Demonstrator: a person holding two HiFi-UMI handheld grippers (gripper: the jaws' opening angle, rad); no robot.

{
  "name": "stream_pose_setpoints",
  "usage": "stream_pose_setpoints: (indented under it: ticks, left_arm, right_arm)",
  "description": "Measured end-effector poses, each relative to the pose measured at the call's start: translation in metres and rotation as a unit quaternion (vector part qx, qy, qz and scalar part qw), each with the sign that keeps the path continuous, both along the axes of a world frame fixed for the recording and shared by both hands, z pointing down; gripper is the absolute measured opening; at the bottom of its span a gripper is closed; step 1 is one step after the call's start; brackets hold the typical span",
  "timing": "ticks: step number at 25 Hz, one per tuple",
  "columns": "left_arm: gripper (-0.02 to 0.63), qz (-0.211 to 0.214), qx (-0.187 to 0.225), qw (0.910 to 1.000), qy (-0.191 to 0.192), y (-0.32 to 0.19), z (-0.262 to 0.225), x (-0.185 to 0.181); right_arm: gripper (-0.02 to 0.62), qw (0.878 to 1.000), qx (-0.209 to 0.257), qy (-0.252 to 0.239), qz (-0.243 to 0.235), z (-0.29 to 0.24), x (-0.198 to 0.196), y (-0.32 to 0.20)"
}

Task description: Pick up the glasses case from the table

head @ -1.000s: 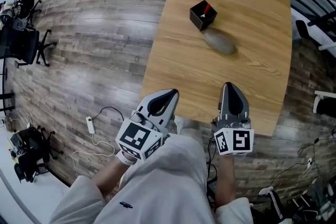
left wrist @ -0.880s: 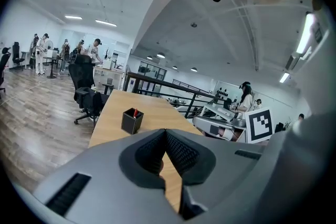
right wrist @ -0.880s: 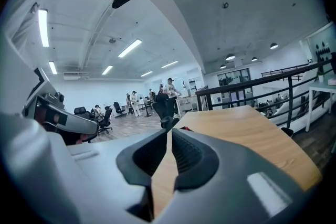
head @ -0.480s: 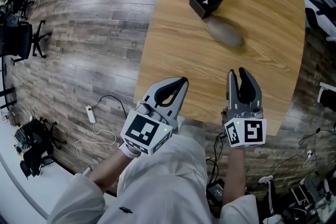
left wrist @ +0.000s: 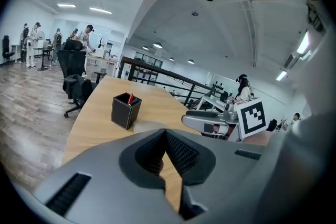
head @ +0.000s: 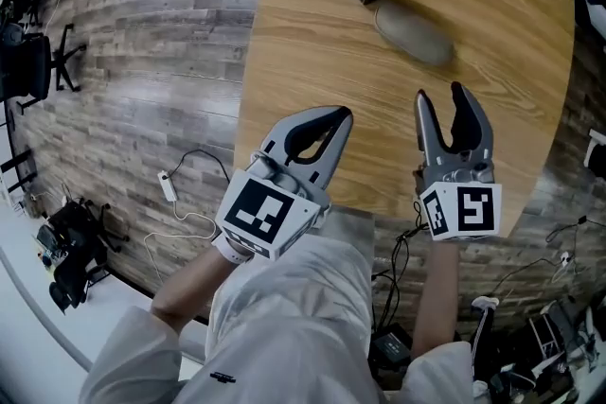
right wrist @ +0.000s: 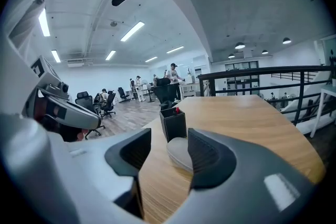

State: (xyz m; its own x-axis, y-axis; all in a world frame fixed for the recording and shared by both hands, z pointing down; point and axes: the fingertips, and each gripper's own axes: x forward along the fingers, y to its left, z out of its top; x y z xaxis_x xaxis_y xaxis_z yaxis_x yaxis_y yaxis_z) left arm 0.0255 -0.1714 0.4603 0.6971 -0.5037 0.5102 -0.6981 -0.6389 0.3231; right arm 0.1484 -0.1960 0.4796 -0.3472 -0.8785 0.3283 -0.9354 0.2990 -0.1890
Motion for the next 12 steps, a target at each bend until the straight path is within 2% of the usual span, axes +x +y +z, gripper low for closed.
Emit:
stream_pose_setpoints:
  ticks: [12]
  left_arm:
    - [0.008,0.001,-0.029,0.9995,-0.014,-0.025,0.044,0.016]
  right_arm:
    - [0.285,0.998,-0.012,0.045,-0.040,0.047,0.005,-0.032]
